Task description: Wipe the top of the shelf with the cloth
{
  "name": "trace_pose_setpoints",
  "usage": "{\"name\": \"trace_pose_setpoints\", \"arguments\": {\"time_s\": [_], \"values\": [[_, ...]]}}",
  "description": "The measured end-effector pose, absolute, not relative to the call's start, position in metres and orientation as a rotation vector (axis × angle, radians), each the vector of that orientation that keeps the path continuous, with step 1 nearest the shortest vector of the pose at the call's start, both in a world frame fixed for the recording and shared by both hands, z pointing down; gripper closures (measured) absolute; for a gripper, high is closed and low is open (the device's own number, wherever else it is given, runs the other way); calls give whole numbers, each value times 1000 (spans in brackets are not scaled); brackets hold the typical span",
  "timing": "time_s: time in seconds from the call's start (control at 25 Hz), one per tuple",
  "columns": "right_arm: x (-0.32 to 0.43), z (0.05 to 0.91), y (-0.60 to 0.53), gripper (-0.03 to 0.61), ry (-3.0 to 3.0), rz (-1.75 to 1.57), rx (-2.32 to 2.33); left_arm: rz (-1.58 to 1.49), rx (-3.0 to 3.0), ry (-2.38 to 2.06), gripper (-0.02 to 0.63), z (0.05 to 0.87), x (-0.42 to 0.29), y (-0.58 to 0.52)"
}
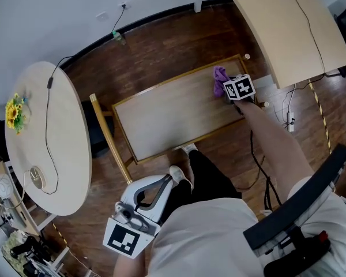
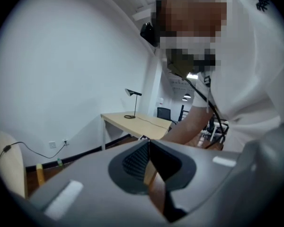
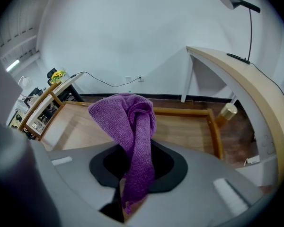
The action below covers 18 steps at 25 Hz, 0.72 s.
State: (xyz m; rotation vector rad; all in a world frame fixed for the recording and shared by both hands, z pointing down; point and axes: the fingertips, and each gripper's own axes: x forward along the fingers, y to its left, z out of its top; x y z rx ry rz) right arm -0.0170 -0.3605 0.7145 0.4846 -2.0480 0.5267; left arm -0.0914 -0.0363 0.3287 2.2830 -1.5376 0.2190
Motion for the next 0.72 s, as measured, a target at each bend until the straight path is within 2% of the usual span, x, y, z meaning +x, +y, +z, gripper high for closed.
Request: {"name": "trace_pose_setpoints", "arguments": {"time_s": [0.2,0.44,0.72], "values": [[40,716,-404,500,-1993,493,580,230,2291,-1510,588,331,-83,-47],[73,715,-430,500,-1953,464,626,243,2305,-1490,589,332,-76,-54],[43,689,-405,500,-2062,485,597,219,2319,-1537,588,323,-78,-50]]}}
